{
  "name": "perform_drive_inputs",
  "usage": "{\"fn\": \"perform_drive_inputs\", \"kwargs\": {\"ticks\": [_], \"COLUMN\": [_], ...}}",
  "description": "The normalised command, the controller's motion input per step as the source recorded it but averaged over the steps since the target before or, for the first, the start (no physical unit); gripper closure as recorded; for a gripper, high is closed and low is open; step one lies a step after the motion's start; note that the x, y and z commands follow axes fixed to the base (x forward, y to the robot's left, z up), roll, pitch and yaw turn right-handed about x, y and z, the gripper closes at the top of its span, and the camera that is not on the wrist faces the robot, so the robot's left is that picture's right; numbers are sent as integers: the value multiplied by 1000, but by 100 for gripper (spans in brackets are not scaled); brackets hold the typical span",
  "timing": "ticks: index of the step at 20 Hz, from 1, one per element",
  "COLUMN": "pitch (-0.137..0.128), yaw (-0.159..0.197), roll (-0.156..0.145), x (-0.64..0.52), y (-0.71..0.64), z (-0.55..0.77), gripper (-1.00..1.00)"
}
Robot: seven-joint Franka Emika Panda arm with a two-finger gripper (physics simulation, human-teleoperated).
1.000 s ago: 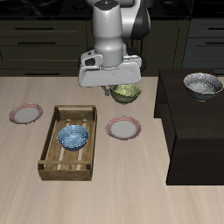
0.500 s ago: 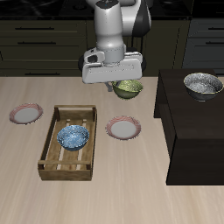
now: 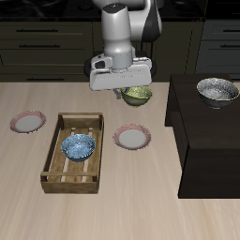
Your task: Place the green bowl onto the plate that is in the center of the table
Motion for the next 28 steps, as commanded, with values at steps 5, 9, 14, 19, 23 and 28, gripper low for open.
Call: {"fn": "perform_drive_inputs", "kwargs": {"ticks": [5,9,14,19,23,28], "pitch": [20,21,40,42,14,42], "yaw": [12,22,21,19,25,29], "roll": [9,12,-16,-33,3,48], "x": [66,122,197,263,165,155], "y": [55,63,-39,-144,-8,93], "z": [-224,-241,-327,-356,-197,-230], "gripper": [100,100,100,100,100,-100]}}
